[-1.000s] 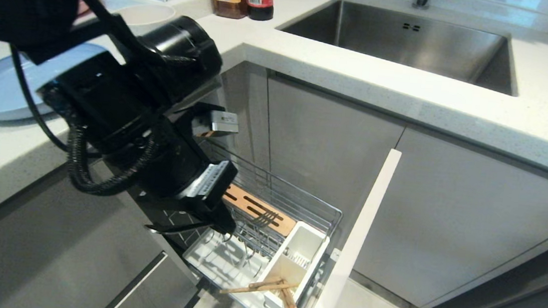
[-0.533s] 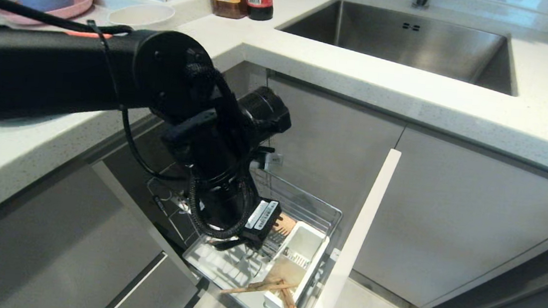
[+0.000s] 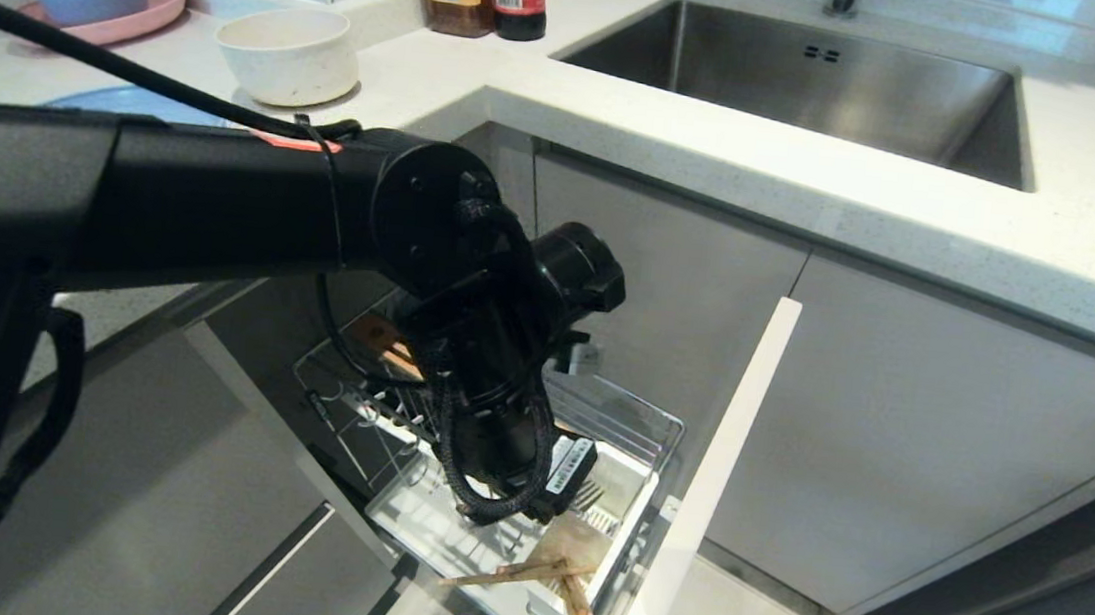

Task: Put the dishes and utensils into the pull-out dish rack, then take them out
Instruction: Pick up the fork and place it in the cupboard

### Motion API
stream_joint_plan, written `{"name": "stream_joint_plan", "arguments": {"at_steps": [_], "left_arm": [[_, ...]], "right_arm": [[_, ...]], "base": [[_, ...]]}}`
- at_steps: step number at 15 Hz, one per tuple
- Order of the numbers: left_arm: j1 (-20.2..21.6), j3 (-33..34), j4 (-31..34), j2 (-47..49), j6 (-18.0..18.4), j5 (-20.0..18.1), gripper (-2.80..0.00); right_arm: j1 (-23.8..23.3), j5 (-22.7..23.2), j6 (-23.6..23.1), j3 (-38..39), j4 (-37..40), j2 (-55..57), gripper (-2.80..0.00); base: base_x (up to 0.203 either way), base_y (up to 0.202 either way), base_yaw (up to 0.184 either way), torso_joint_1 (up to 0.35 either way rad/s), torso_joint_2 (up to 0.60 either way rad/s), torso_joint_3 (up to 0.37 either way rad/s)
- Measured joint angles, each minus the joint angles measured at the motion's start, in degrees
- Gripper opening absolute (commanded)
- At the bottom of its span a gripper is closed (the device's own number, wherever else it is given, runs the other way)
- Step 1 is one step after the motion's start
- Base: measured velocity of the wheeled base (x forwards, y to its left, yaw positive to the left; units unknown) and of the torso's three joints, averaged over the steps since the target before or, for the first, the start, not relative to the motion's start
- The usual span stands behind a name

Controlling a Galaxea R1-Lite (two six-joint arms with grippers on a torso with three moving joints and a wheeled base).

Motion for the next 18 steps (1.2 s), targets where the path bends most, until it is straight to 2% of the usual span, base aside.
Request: {"name": "stream_joint_plan", "arguments": {"at_steps": [8, 18], "left_arm": [[-0.9, -0.1, -5.0, 3.8, 0.1, 0.2, -2.80], [-0.8, -0.2, -7.3, 8.0, 0.0, 1.9, -2.80]], "right_arm": [[0.0, 0.0, 0.0, 0.0, 0.0, 0.0, -2.80], [0.0, 0.0, 0.0, 0.0, 0.0, 0.0, -2.80]], "base": [[0.000, 0.000, 0.000, 0.000, 0.00, 0.000], [0.000, 0.000, 0.000, 0.000, 0.00, 0.000]]}}
